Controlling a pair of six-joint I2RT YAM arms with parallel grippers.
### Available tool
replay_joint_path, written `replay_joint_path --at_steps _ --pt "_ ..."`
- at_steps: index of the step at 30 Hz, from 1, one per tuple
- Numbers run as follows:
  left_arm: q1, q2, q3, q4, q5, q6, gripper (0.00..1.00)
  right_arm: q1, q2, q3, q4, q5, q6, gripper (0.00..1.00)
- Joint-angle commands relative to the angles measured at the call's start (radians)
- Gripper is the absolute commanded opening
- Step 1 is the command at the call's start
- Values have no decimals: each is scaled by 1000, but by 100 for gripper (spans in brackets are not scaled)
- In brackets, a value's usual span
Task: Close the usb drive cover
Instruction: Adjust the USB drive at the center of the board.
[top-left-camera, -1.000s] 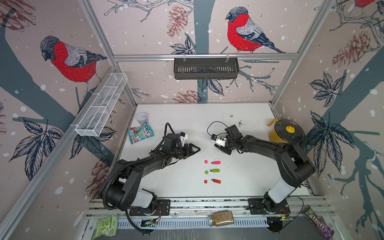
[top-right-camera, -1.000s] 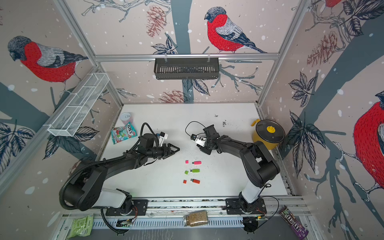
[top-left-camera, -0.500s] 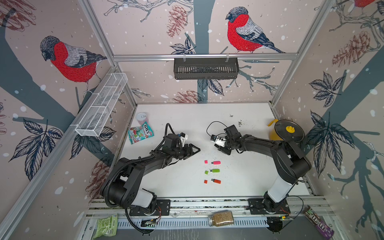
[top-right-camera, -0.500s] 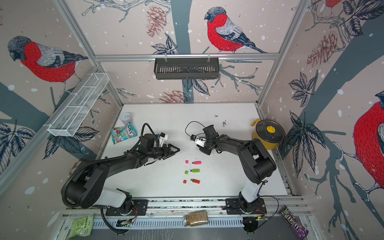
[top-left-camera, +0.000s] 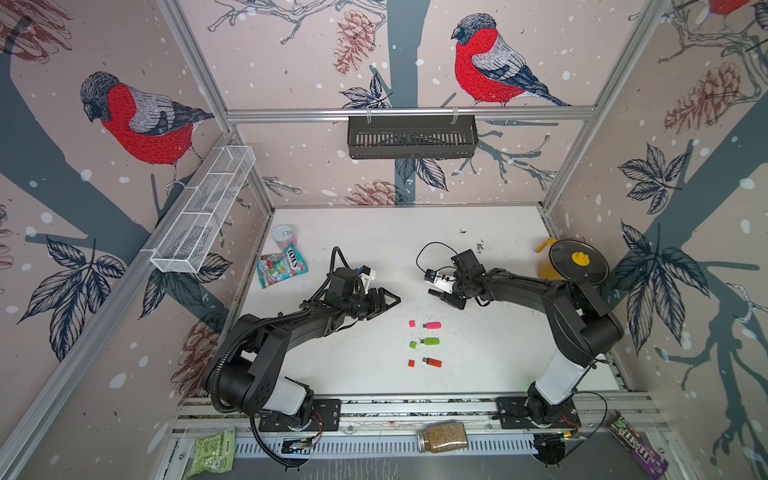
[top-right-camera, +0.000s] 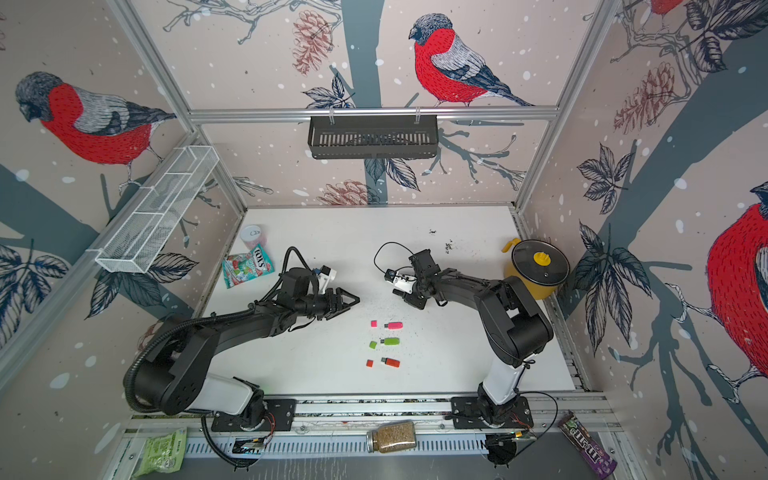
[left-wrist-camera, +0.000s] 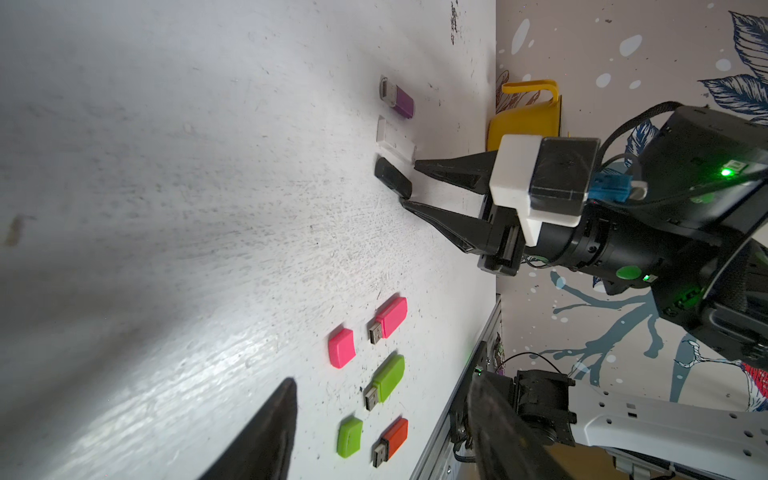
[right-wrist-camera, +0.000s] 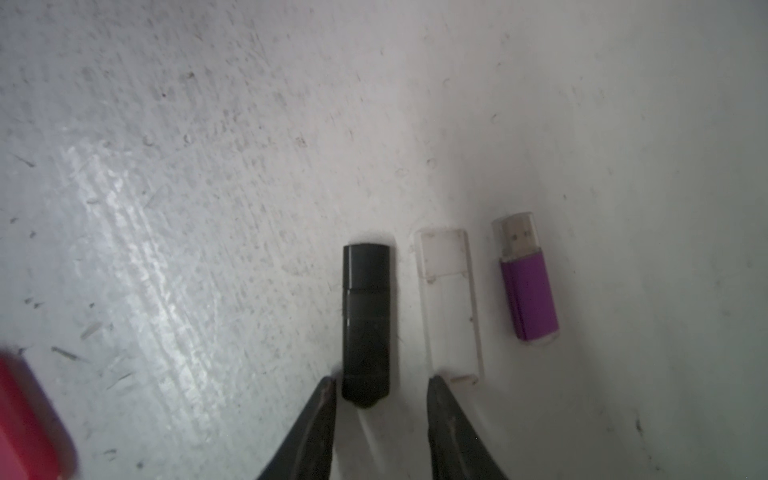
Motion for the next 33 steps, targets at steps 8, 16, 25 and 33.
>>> replay_joint_path --at_steps 8,16,25,33 --pt "4 -5 2 32 -2 -2 65 1 -6 -1 11 22 13 39" --pt "4 -11 0 31 -3 0 65 1 -38 -24 23 8 15 39" --pt "22 -28 -4 1 -11 -2 64 97 -267 -149 123 -6 -22 39" --pt "39 -71 -61 19 -3 -16 65 269 -264 -182 181 -33 0 39"
